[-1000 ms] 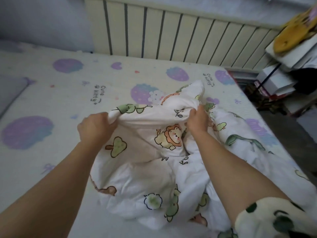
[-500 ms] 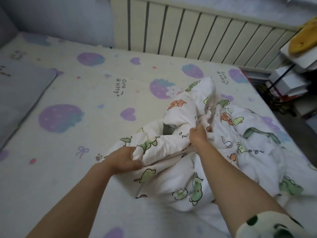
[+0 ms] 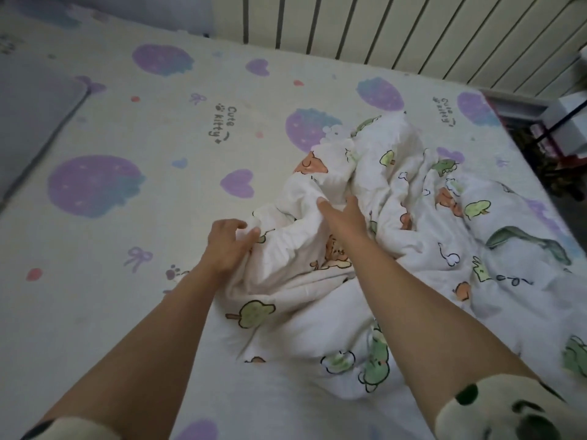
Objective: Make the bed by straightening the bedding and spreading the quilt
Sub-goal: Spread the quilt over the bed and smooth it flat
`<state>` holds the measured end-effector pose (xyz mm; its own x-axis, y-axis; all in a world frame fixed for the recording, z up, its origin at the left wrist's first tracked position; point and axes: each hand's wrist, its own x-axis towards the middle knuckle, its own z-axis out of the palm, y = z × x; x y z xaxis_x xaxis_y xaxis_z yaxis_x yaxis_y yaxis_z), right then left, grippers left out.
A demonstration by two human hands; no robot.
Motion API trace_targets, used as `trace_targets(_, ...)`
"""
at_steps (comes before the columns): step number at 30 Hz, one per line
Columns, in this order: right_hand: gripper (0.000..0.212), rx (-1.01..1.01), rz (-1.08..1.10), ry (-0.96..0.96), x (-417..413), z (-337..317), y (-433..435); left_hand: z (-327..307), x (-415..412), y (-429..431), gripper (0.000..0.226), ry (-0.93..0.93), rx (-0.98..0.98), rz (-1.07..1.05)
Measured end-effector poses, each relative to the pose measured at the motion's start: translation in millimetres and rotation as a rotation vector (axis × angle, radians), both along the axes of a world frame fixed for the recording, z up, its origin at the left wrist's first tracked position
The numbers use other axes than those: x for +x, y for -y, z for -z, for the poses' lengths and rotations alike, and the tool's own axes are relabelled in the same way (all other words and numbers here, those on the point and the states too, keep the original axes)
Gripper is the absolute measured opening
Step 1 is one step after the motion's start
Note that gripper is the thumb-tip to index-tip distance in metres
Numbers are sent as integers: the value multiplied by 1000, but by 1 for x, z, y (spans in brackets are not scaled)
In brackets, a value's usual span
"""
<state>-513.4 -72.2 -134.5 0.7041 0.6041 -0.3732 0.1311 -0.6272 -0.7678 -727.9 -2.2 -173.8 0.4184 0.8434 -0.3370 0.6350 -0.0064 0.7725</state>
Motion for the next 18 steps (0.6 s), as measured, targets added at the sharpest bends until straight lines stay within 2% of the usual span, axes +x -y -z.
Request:
trace_targets(3, 97, -30, -55, -52, 11, 19, -22, 20, 20, -3, 62, -10, -74, -49)
trace_targets(7, 108, -166, -171, -44, 25, 41, -44, 43, 36, -8, 77, -245, -74, 85)
trace_targets(10, 95, -223, -220, -22, 32, 56, -52, 54, 47, -11, 93, -220, -200, 73)
trace_targets(12, 64, -301, -285, 47, 34, 63, -54, 56, 54, -11, 103, -195, -359, 92)
trace_targets(13, 44, -347, -337, 99, 35, 66, -54, 57, 56, -11, 101, -235, -392, 152)
trace_targets(14, 28, -396, -383, 140, 36, 67, -53, 56, 56, -10, 90, -294, -401, 224)
trace_targets(15, 17, -442, -403, 174, 37, 68, -53, 55, 55, -10, 68, -331, -385, 263)
trace_targets(16, 14, -468, -390, 201, 38, 68, -53, 51, 53, -11, 47, -310, -381, 244)
trace_targets(17, 16, -464, -338, 211, 40, 67, -54, 48, 48, -13, 38, -246, -393, 179)
trace_targets(18, 20, -430, -267, 186, 41, 63, -56, 43, 42, -18, 41, -167, -420, 88)
